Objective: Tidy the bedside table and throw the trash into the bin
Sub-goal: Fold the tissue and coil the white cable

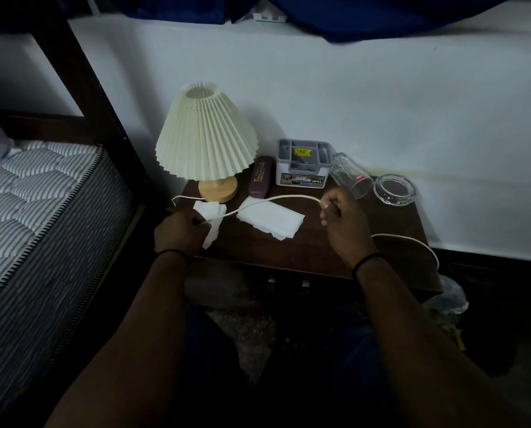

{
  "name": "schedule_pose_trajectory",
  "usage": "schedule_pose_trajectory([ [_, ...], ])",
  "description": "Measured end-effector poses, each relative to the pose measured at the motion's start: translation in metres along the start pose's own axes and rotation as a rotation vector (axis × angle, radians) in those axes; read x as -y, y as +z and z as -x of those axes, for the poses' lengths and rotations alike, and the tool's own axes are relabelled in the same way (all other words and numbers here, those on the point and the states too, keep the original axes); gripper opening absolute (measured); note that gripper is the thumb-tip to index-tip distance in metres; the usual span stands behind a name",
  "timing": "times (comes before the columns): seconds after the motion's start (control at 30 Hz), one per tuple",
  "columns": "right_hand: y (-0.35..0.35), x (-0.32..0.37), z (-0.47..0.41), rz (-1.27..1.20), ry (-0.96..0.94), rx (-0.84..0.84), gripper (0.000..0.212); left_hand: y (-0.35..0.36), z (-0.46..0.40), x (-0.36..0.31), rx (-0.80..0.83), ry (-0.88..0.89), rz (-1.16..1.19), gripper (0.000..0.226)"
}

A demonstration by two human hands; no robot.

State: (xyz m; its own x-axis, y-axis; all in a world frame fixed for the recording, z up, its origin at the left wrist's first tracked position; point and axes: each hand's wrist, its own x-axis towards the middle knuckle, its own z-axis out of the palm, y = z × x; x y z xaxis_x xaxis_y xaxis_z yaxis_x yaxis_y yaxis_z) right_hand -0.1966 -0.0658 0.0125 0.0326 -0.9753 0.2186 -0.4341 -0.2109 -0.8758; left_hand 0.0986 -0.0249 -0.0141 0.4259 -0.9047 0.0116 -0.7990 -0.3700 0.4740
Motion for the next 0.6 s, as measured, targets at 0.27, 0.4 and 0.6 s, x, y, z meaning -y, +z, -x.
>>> schedule_pose_trajectory([
  [0.27,-0.01,0.012,-0.002,-0.159,-0.056,0.012,0.028,0.016,-0.007,0.011,0.141,-0.02,-0.013,0.035],
  [0.4,-0.017,0.023,-0.005,-0.247,-0.106,0.098,0.023,0.013,-0.007,0.003,0.24,0.016,-0.119,0.036],
  [0.6,-0.017,0.022,-0.005,-0.276,-0.042,0.008,0.024,0.011,-0.002,-0.001,0.209,0.124,-0.174,0.024],
])
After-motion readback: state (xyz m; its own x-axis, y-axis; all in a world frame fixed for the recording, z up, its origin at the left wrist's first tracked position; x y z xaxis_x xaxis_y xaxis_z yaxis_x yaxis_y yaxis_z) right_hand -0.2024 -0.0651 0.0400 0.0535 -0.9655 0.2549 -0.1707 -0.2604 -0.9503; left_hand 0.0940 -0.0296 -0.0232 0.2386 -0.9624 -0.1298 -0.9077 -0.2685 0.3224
